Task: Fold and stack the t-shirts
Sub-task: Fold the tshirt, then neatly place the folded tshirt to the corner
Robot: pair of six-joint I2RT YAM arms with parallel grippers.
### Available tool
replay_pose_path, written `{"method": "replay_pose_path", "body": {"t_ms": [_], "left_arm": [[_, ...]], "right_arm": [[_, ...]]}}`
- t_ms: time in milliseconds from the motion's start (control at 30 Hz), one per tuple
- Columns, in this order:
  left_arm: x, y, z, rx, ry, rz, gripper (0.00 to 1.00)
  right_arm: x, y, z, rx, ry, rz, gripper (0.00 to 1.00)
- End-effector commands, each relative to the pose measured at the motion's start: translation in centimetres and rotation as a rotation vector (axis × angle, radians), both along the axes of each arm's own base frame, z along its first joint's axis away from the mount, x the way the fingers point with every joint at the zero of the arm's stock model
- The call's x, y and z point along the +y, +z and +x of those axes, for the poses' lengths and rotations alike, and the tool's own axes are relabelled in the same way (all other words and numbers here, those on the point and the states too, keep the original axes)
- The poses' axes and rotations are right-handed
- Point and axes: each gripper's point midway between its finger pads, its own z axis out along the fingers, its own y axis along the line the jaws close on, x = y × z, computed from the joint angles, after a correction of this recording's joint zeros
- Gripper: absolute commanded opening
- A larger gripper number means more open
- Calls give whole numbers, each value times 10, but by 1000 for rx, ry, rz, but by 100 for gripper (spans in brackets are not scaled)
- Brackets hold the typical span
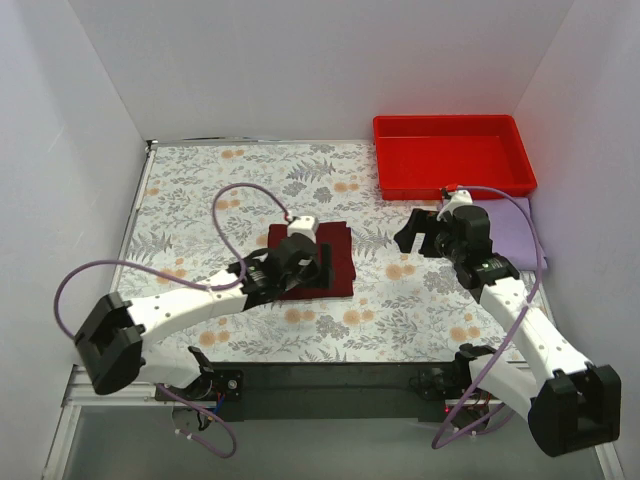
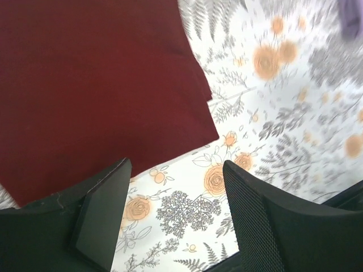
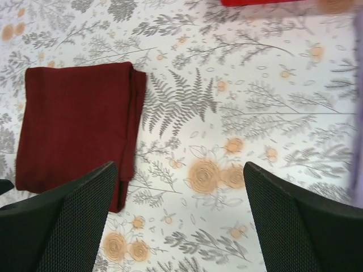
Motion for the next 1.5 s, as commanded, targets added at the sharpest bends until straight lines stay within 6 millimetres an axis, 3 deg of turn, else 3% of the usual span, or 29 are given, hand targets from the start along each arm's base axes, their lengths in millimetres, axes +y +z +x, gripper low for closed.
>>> {"method": "replay_pose_path", "body": {"t_ms": [0,33,100,167,233,267,433,567,767,833,933,1033,1067,1133,1200,1467], "left_arm": [[-12,-3,7,-102,-65,207,65],[-22,-16,0,-104,-122,270,65],[-40,-13,3,-136,-164,303,65],[-54,-30,-3,-155,-249,397,65],[-70,-32,-7,-186,-301,438,65],[-72,-44,-6,-190,-325,492,64],[-87,-64,-5,-192,-369,562,59],[-89,-79,-5,-178,-379,596,47],[-81,-95,-4,-159,-370,653,15],[-81,-96,-5,-152,-372,647,0],[-81,-89,-8,-149,-361,615,0],[-80,-72,-9,-167,-341,555,0],[-82,-58,-10,-184,-332,512,0],[-83,-53,-15,-184,-341,468,0],[-87,-41,-19,-193,-344,400,0],[-84,-48,-32,-148,-352,339,0]], "right_arm": [[-32,-11,-27,54,-52,-140,98],[-34,-13,-31,61,-56,-139,98],[-37,-16,-40,81,-67,-132,98],[-39,-22,-46,98,-71,-132,98],[-40,-27,-50,115,-74,-131,98],[-40,-30,-52,120,-75,-131,98],[-39,-37,-57,140,-66,-128,98],[-34,-43,-61,162,-36,-115,98],[-19,-44,-60,167,27,-57,98],[-7,-48,-61,196,59,-1,98],[6,-47,-54,206,64,80,98],[22,-58,-49,273,81,171,99],[28,-59,-50,290,99,200,98],[43,-55,-47,308,139,288,99],[53,-65,-47,359,160,341,98],[88,-87,-37,464,206,480,95]]}}
